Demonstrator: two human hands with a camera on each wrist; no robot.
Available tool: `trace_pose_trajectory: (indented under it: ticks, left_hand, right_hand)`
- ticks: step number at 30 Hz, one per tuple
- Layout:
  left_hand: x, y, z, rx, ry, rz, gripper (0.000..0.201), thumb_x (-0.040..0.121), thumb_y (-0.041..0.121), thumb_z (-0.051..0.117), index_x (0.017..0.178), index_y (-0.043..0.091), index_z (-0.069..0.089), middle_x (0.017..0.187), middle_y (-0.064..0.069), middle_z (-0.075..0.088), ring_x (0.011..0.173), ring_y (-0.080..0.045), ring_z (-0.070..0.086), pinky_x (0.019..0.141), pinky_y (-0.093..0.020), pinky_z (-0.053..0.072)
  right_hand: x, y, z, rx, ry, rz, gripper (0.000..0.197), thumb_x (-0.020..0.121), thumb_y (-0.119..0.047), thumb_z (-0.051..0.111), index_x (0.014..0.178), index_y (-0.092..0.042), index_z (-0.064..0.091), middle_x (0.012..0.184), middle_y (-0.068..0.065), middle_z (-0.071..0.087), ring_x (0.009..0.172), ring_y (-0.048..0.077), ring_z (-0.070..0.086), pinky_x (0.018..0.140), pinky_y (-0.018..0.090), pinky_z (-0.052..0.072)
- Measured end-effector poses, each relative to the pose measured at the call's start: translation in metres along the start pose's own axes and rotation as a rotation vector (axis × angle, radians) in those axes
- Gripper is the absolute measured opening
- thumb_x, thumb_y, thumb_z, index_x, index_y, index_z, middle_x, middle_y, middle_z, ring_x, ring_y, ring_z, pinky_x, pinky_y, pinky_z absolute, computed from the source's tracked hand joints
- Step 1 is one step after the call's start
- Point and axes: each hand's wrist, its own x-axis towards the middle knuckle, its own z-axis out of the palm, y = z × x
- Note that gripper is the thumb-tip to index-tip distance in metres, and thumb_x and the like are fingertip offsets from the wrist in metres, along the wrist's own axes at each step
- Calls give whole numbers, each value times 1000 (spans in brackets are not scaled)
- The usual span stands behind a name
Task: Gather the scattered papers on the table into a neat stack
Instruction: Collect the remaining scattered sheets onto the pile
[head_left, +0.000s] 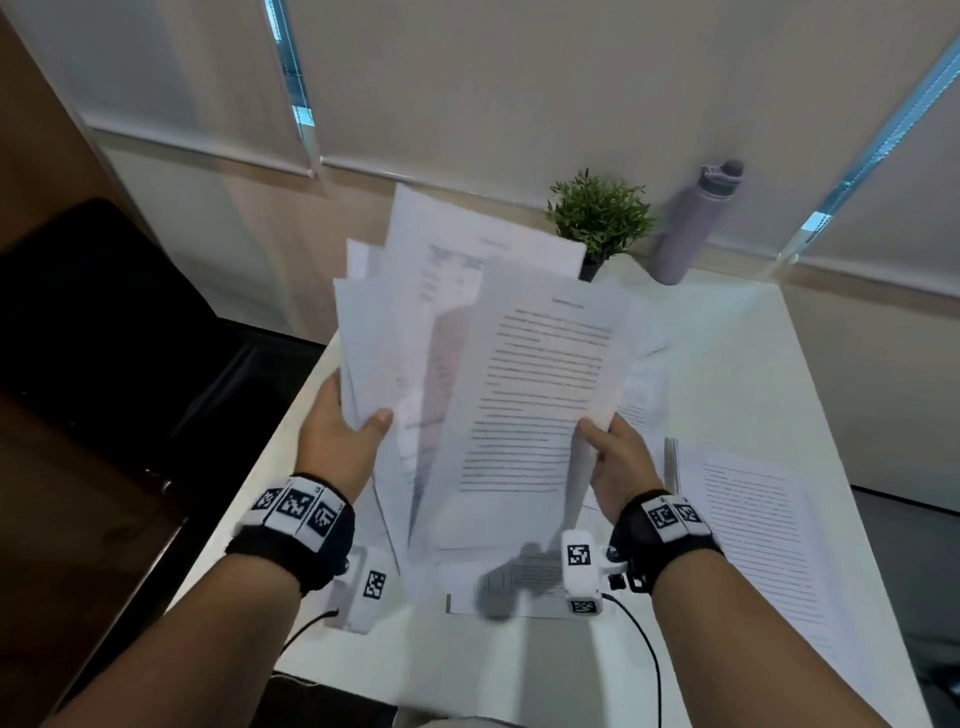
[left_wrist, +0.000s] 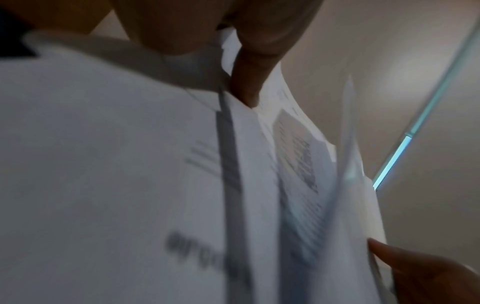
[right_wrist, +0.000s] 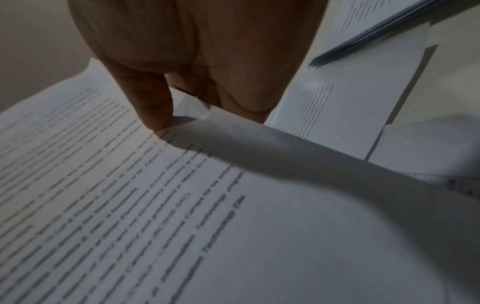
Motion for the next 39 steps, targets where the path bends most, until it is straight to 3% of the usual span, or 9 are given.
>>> trace_pose_trajectory:
  ticks: [5,9,12,15,18,26,30,35,39]
  left_hand:
    - [-3,-10,20,-30,-176,-122,49,89,42,54,133,22,45,121,6,57,113,-17,55,99,-33,44]
    - [2,-16,18,225,-175,-90,50,87,12,60,134,17,43,121,-2,58,113,-22,56,94,-25,41]
    - [10,-24,6,262,-98,-97,42,90,4,53,129,18,49,113,-4,62,102,-23,59,88,-24,42]
    - [18,-30,-7,241,-37,-113,36,90,3,51,122,19,53,98,4,60,90,-19,57,80,-24,42]
    - [26,-39,-17,218,-14,-155,35,89,3,54,120,16,54,101,4,60,91,-16,55,83,-25,42]
    - [37,-66,-26,178,-68,-274,38,85,5,61,122,11,54,110,-7,63,93,-21,57,85,-30,45]
    - [36,-76,-24,214,-121,-345,38,86,6,60,123,8,53,108,-7,61,92,-23,56,83,-29,43]
    - [31,-96,-23,350,-228,-407,44,84,7,62,127,6,51,125,-16,61,112,-31,58,87,-29,42]
    - [22,-101,-19,434,-279,-402,44,84,4,58,128,6,48,126,-17,59,112,-32,57,87,-30,41]
  right_hand:
    - [10,29,19,-140,48,-3,35,90,-16,58,125,-20,54,117,1,66,111,22,61,102,42,46]
    - [25,40,34,-283,64,-37,27,93,-14,54,118,-23,50,103,-6,64,100,17,60,97,37,48]
    - [45,43,34,-706,84,-82,33,95,-21,48,128,-24,48,107,1,60,103,23,57,90,35,46]
    - [69,52,21,-1340,29,52,55,95,-34,44,146,-35,25,154,3,23,137,31,29,107,51,32]
    - [80,64,12,-1620,-121,206,60,95,-43,39,145,-50,7,160,-6,-8,145,39,1,111,64,18]
    - [27,89,20,-1708,-230,130,57,94,-43,40,141,-57,12,160,-12,-10,146,34,-11,110,69,10]
    - [-6,103,13,-1706,-379,180,87,84,-46,60,142,-56,-3,157,-11,-22,143,36,-23,107,70,-1]
    - [-41,113,6,-1705,-383,121,61,94,-38,43,143,-53,11,159,-14,-12,147,31,-11,113,63,10]
    - [-36,101,0,-1553,-238,22,43,91,-28,48,132,-42,45,150,-9,30,135,20,32,103,44,34]
